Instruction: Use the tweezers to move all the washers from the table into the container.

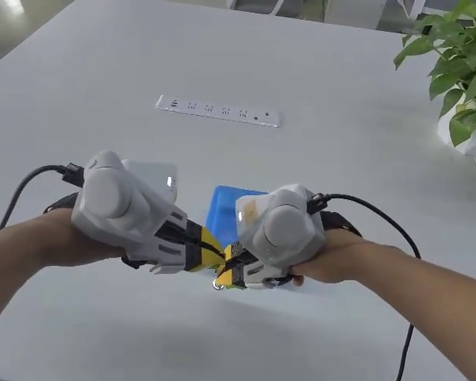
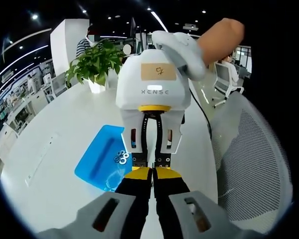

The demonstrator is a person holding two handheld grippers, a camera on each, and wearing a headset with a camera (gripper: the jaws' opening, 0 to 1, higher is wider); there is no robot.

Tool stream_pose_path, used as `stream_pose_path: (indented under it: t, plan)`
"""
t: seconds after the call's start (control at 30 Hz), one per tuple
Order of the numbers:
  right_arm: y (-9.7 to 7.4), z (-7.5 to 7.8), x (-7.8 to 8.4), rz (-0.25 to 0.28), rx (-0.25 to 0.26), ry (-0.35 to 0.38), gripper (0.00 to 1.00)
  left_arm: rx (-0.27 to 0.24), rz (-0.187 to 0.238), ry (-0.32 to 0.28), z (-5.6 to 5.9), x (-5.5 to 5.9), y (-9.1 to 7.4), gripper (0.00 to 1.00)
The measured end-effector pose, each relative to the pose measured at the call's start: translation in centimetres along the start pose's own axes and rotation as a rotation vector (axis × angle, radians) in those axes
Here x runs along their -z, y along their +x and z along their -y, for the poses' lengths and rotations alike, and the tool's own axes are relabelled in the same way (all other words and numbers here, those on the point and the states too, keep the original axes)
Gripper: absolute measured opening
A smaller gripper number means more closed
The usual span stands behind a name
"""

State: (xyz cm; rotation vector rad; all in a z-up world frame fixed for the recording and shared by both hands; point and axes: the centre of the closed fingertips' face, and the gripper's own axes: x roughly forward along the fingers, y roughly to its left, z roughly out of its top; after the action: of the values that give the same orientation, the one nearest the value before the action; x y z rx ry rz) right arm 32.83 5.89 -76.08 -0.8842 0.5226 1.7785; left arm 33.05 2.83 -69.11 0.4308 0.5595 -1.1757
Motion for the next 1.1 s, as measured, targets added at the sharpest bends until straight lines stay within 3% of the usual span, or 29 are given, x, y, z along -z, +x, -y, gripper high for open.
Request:
stream_pose_path:
  t: [0.7,1.1]
  plan:
    - [0.68,0.30,0.59,-0.012,-0.007,-0.002,0.08,-0.002,-0.019,-0.003,-0.62,1.02,0.34,0.05]
    - [0.55,0.51,0.91,-0.037,-0.013,0.008,0.09,-0.004,-0.002,-0.019,-0.86,0.64,0.63,0.05]
